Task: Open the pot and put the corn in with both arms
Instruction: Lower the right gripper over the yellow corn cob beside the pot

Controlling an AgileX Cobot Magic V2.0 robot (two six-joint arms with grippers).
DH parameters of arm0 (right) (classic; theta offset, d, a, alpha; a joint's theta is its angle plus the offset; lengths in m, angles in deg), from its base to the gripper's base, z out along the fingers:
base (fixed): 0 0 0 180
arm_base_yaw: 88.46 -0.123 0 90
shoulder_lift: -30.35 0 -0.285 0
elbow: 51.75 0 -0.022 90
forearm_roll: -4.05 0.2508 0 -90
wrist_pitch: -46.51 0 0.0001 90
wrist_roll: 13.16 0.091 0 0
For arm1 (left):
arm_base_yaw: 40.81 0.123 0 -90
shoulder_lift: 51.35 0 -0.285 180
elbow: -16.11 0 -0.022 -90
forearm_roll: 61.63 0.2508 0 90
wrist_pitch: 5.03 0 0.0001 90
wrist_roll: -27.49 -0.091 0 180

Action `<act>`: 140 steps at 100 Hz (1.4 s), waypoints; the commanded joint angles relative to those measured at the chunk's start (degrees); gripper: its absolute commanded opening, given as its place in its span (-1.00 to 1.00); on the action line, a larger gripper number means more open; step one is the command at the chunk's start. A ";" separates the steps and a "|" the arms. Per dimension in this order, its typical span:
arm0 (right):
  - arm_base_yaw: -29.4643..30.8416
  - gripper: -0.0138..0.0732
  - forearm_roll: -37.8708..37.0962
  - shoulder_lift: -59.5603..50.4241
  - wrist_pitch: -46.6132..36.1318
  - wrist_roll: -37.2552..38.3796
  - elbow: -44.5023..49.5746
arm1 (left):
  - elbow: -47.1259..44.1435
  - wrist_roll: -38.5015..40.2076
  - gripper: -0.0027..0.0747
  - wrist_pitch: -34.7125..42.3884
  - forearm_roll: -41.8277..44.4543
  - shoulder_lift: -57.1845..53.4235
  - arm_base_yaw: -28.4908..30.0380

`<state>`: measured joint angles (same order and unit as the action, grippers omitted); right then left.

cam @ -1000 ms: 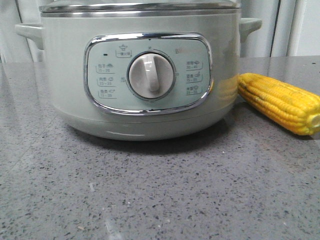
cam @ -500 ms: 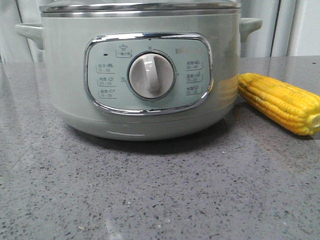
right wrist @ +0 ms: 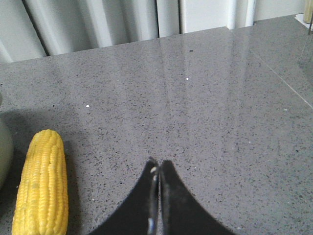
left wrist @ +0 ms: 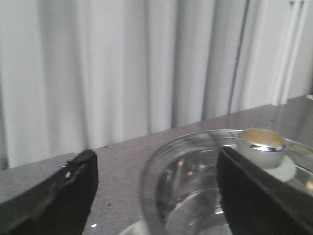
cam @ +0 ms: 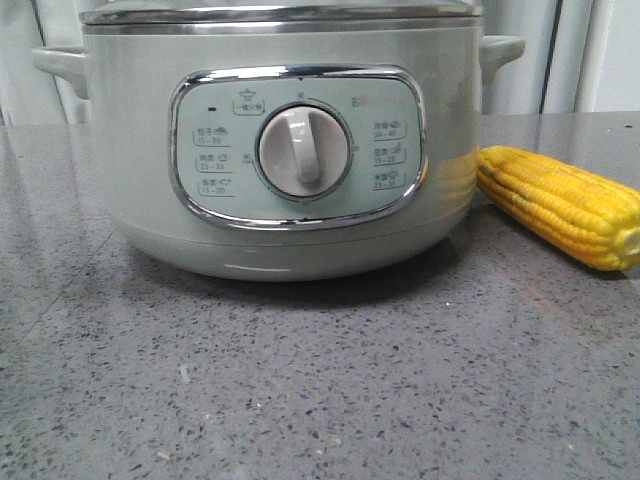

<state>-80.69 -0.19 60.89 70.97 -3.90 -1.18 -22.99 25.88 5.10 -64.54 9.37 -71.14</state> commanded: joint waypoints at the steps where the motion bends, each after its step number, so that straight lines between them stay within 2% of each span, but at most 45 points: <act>1: 0.19 -0.83 -0.08 0.90 -4.58 0.15 -1.79 | 3.77 0.68 0.21 7.84 1.61 3.95 -4.28; 11: 0.19 -0.83 -0.08 0.90 -4.58 0.15 -1.79 | 5.89 0.68 0.21 11.18 1.61 9.31 -7.57; 33: 0.19 -0.83 -0.08 0.90 -4.58 0.15 -1.79 | 10.74 0.68 0.21 11.52 1.61 17.62 -11.36; 87: 0.19 -0.83 2.67 0.90 -1.70 0.15 -1.79 | 19.00 0.68 0.21 13.50 1.51 30.23 -11.85; 103: -2.36 -0.83 5.07 3.33 3.64 -0.17 -2.89 | 18.98 0.68 0.20 13.14 1.51 30.37 -11.85; 112: -5.19 -0.73 6.92 7.27 6.61 -1.89 -4.70 | 18.98 0.68 0.05 12.77 1.51 30.37 -11.85; 130: -11.98 -0.07 8.55 16.39 7.95 -2.59 -9.83 | 18.98 0.68 -0.60 12.50 1.51 30.37 -11.85; 134: -13.70 0.03 8.55 18.77 7.95 -2.59 -11.12 | 18.98 0.68 -0.74 12.50 1.51 30.37 -11.85; 140: -16.10 0.06 8.55 22.53 8.09 -2.59 -12.95 | 18.98 0.68 -0.91 12.50 1.51 30.37 -11.85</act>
<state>-94.19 7.94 79.19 82.34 -5.67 -10.15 -5.63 26.65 14.99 -62.90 41.13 -82.72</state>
